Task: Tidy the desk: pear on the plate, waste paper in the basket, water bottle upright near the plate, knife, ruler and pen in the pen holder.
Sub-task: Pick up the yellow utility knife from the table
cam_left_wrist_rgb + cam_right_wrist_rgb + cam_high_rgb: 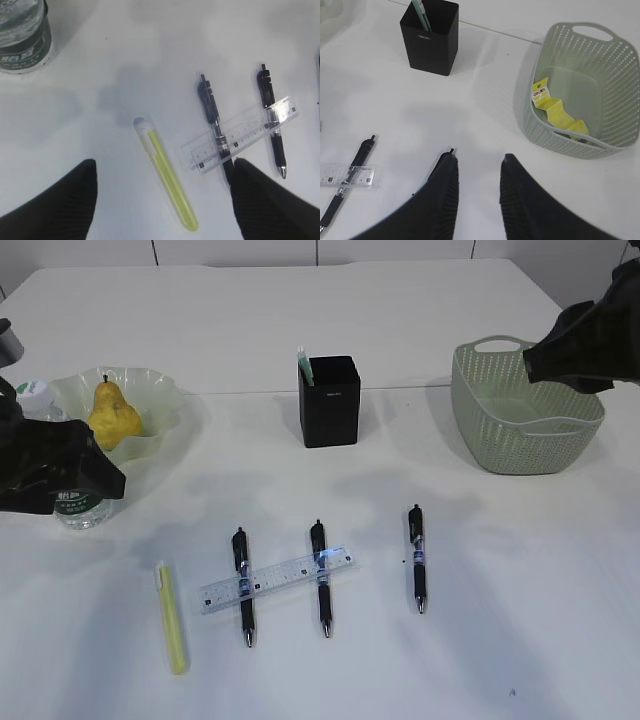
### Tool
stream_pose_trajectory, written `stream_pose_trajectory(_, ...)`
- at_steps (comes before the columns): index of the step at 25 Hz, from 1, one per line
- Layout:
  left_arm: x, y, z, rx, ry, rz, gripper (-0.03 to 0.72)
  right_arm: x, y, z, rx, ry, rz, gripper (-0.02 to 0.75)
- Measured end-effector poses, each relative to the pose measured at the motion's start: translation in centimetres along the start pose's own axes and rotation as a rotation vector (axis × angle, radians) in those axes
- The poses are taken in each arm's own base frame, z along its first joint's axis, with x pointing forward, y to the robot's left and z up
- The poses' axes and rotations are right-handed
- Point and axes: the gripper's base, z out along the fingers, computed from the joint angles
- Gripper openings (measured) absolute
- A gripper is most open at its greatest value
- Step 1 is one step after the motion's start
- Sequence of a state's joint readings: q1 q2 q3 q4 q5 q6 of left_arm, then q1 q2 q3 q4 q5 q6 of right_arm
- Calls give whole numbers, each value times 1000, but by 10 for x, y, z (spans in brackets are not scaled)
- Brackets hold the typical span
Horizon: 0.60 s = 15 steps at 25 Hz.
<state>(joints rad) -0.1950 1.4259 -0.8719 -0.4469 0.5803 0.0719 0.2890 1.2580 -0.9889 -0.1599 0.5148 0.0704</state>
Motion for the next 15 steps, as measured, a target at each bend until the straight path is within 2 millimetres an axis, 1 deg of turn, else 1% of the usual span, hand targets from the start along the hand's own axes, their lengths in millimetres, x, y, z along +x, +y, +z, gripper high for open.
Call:
stream_pose_trajectory(4, -1, 0, 2, 4, 4, -38, 593, 0, 0, 0, 0, 0, 0, 246)
stream_pose_trajectory(9, -6, -1, 20, -9, 115, -59, 593, 0, 0, 0, -1, 3, 2, 244)
stream_pose_trajectory(12, -12, -9, 34, -22, 145, -40, 593, 1, 0, 0, 0, 10, 1, 244)
stream_pose_trajectory(15, -18, -22, 42, -47, 150, -19, 593, 3, 0, 0, -1, 31, 5, 244)
